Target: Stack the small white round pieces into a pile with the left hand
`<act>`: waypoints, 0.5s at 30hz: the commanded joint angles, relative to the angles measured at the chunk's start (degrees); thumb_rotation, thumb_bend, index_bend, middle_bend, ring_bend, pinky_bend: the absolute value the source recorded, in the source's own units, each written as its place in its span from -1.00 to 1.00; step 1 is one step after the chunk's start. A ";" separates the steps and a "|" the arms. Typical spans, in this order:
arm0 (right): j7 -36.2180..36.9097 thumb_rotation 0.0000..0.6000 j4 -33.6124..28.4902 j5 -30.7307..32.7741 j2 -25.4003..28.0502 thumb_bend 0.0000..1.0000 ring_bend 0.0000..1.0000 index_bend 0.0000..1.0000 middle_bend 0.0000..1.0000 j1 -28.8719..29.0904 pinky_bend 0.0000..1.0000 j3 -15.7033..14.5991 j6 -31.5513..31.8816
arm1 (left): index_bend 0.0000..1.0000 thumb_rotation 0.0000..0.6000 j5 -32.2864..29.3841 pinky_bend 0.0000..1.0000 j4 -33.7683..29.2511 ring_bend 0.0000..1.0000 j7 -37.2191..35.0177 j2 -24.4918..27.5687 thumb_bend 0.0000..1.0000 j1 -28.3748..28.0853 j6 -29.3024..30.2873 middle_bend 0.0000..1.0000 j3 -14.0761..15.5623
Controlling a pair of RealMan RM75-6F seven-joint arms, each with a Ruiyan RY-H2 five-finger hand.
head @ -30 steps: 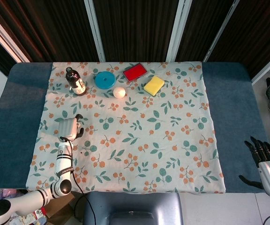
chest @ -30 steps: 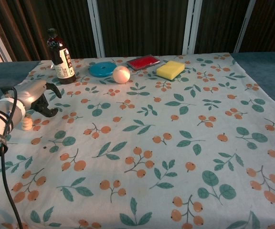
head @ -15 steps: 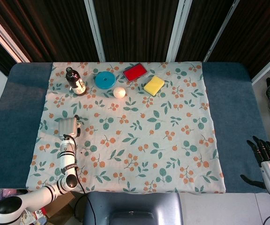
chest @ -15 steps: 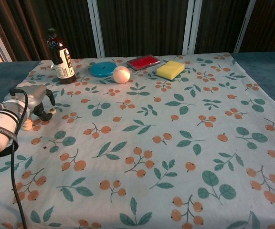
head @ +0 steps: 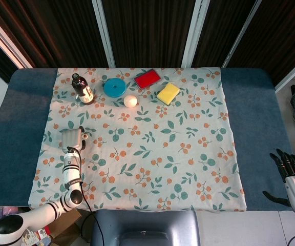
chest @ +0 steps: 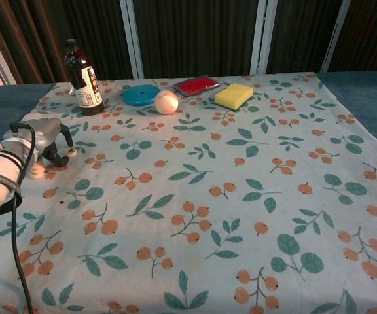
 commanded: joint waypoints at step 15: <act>0.15 1.00 0.01 0.08 0.03 -0.76 -1.00 -1.00 -1.00 -0.07 -1.00 0.05 0.06 | -0.19 1.00 1.87 1.00 2.61 1.00 -2.81 -1.12 -0.14 0.02 -1.22 1.00 0.07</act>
